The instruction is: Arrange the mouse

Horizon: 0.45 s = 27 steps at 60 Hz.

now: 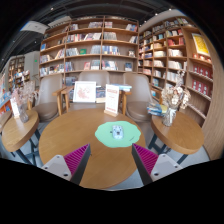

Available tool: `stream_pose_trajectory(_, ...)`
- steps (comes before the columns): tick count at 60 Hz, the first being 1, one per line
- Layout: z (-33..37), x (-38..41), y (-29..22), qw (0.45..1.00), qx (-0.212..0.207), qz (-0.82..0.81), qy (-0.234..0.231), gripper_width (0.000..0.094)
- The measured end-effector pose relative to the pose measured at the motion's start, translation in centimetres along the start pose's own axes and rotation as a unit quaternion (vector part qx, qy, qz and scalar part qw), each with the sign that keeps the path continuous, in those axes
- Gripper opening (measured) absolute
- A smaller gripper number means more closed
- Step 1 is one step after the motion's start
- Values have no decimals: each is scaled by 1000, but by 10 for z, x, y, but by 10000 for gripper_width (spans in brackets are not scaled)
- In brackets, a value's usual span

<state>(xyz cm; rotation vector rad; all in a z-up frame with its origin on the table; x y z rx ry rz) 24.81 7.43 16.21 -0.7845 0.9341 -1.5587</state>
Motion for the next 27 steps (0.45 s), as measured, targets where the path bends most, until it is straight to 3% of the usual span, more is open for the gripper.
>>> stream_pose_trajectory(13, 56, 13, 47, 1000, 15, 5, -16, 852)
stream_pose_trajectory(27, 66, 9, 64, 1000, 26, -1, -15, 854)
Point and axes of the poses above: the point between the fingertips, and its own axes, seen from behind it with the camera up: x to the left, y down, z backward, against the way the camera looks, the point moved 5 cm from there along z, backward, against the way the camera looks, and after that the axes turned 4 degrees about -z, right-handed, at the moved point
